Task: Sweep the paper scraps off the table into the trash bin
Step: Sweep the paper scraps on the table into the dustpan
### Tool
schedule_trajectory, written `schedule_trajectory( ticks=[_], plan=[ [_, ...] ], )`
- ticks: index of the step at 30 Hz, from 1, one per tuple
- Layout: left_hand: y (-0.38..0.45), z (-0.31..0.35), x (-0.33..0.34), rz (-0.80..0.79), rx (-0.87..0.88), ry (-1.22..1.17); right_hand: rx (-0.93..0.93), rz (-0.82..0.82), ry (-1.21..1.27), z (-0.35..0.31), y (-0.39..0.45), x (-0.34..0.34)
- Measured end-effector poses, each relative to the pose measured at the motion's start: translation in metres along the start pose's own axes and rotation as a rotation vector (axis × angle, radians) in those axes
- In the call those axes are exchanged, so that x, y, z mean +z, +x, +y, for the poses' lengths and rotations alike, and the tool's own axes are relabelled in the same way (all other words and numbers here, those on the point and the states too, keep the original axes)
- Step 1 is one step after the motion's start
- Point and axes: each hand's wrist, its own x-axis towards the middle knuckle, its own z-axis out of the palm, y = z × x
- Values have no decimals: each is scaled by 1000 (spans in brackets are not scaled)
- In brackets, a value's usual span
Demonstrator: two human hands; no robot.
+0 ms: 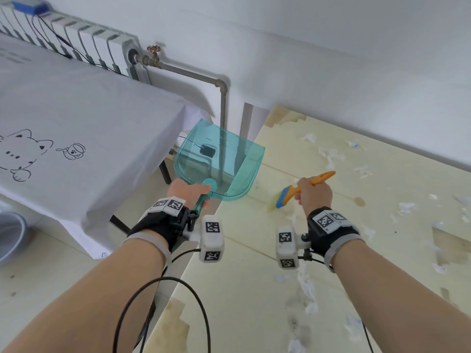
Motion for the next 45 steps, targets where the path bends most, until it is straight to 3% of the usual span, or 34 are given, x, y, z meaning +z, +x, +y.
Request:
schedule_trajectory(
  ticks=[3, 7, 10, 13, 15, 18, 21, 23, 26, 29, 33, 35, 40, 43, 45],
  plan=[
    [7, 2, -2, 15, -6, -30, -2, -142, 140, -12, 5, 12],
    [15, 6, -5, 43, -20, -25, -32, -321, 138, -14, 6, 43],
    [18, 9, -3, 49, -25, -28, 23, -227, 45, -13, 12, 46],
    [18, 11, 1, 50, -15, -5, 10, 15, -156, -15, 26, 28],
    [17, 11, 3, 46, -7, -7, -58, 63, -52, -17, 32, 20],
    [18, 12, 7, 39, -8, -19, -88, -111, 131, -26, 32, 30],
    [19, 13, 10, 36, -8, -24, -79, -286, 70, -26, 31, 48],
    [19, 14, 10, 31, -6, -24, -46, -245, -25, -25, 35, 51],
    [20, 16, 10, 26, -10, -27, -17, -43, -287, -25, 45, 32],
    [20, 18, 10, 25, -9, -32, -89, 100, -283, -24, 52, 11],
    [16, 20, 16, 14, -5, -11, -61, -103, 66, -25, 40, 20],
    [15, 20, 21, 6, -5, -15, -25, -196, 22, -20, 37, 20],
    [9, 21, 32, -22, 7, 41, 51, 67, -286, 0, 50, -23],
    [6, 21, 36, -44, -1, 42, -4, 209, -200, 0, 50, -40],
    [3, 21, 40, -63, 2, 64, -18, 118, -33, -1, 43, -39]
  ],
)
